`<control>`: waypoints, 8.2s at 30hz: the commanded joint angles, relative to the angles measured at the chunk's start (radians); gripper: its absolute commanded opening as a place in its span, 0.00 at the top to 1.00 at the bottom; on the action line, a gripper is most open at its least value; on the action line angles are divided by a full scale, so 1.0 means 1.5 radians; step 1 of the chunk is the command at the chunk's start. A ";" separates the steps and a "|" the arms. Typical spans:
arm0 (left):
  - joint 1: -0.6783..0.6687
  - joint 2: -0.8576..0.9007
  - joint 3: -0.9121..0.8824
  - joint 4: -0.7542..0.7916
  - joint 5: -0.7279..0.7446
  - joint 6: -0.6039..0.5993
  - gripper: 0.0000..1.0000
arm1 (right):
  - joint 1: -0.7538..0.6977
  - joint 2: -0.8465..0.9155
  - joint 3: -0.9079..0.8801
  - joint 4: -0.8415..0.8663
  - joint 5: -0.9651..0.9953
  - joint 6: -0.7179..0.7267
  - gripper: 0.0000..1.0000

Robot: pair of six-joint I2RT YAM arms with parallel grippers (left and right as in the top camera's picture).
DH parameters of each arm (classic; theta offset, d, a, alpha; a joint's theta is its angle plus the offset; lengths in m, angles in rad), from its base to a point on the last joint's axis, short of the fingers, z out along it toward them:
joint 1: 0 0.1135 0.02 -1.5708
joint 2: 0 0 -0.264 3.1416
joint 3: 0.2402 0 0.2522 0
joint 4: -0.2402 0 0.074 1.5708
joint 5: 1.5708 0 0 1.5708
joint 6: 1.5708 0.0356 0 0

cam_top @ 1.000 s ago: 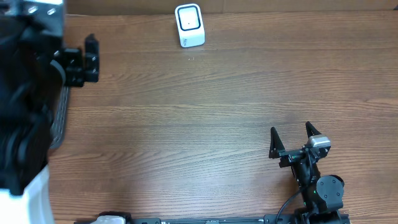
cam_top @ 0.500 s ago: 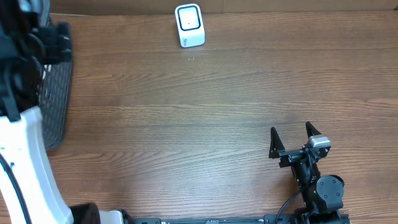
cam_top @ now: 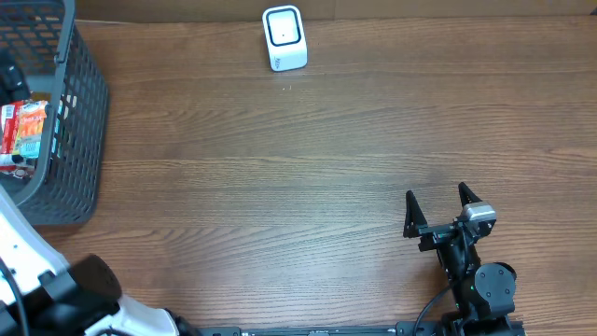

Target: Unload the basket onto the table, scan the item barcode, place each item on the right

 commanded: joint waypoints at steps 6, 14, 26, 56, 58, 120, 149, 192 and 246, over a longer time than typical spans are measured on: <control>0.051 0.101 -0.003 -0.013 0.088 0.038 0.00 | -0.004 -0.008 -0.007 0.004 0.004 0.005 0.00; 0.049 0.194 -0.003 -0.023 0.090 0.068 0.00 | -0.004 -0.008 -0.007 0.004 0.004 0.005 0.00; 0.047 0.313 -0.004 -0.031 0.094 0.081 0.00 | -0.004 -0.008 -0.007 0.004 0.004 0.005 0.00; 0.039 0.352 -0.047 0.050 0.125 0.104 0.14 | -0.004 -0.008 -0.007 0.004 0.004 0.005 0.00; 0.038 0.352 -0.047 0.050 0.126 0.104 0.15 | -0.004 -0.008 -0.007 0.004 0.004 0.005 0.00; -0.192 -0.256 -0.072 -0.075 0.130 -0.220 0.73 | -0.004 -0.008 -0.007 0.004 0.004 0.005 0.00; -0.833 -0.110 -0.465 0.137 -0.085 -0.486 0.72 | -0.004 -0.008 -0.007 0.004 0.004 0.005 0.00; -0.992 0.104 -0.445 0.305 -0.109 -0.590 0.00 | -0.004 -0.008 -0.007 0.004 0.004 0.005 0.00; -0.976 0.166 -0.185 0.031 -0.125 -0.469 0.37 | -0.004 -0.008 -0.007 0.004 0.004 0.005 0.00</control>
